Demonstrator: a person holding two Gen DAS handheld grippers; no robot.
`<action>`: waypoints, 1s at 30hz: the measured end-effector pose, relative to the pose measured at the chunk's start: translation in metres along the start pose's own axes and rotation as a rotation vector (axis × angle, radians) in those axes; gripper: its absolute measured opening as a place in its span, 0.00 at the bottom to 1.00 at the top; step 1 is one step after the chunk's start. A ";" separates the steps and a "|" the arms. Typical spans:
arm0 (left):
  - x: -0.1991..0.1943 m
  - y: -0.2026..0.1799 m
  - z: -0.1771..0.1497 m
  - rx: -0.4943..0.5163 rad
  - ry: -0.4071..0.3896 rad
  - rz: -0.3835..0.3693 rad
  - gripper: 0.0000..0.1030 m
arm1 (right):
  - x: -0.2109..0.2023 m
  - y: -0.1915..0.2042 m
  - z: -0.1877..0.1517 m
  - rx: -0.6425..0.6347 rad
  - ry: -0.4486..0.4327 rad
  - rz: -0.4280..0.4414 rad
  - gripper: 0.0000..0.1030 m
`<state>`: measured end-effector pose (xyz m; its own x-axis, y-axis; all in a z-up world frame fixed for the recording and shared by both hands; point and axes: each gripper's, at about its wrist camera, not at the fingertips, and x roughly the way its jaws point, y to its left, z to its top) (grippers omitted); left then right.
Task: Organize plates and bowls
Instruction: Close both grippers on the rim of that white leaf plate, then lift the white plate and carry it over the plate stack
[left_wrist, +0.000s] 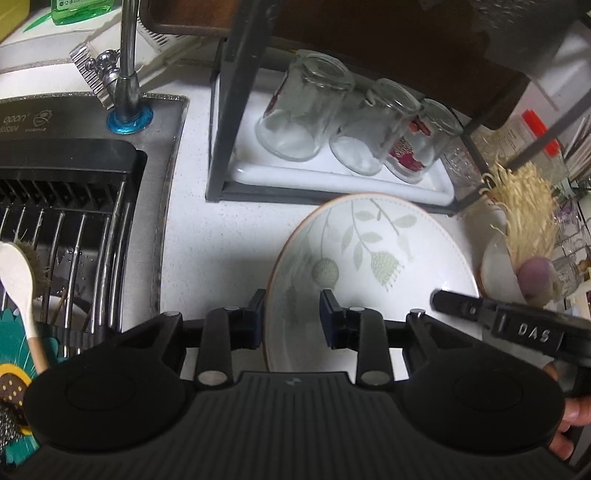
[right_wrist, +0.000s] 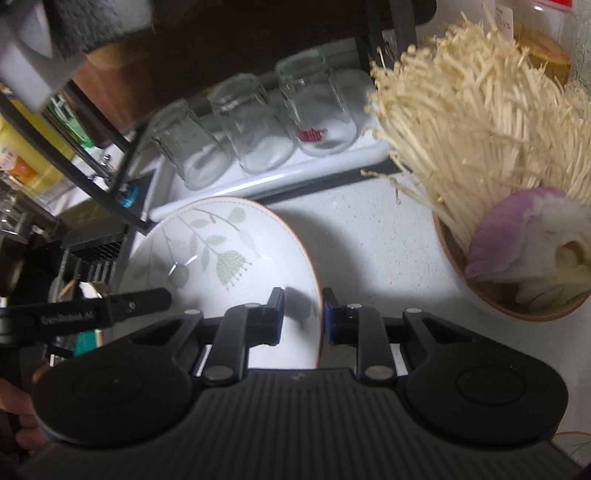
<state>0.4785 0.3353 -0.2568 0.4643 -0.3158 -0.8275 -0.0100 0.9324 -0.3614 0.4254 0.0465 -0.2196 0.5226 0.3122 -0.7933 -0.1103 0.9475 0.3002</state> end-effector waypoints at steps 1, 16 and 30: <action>-0.003 -0.001 -0.001 -0.004 0.001 -0.006 0.34 | -0.004 0.000 0.000 -0.004 -0.004 0.003 0.24; -0.051 -0.036 -0.025 -0.039 -0.008 -0.067 0.34 | -0.071 -0.014 -0.025 0.034 -0.036 0.047 0.24; -0.093 -0.091 -0.043 0.019 -0.051 -0.109 0.34 | -0.139 -0.037 -0.039 0.027 -0.151 0.053 0.24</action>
<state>0.3981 0.2725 -0.1659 0.5063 -0.4063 -0.7606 0.0593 0.8964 -0.4394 0.3237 -0.0295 -0.1408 0.6380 0.3456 -0.6881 -0.1193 0.9272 0.3550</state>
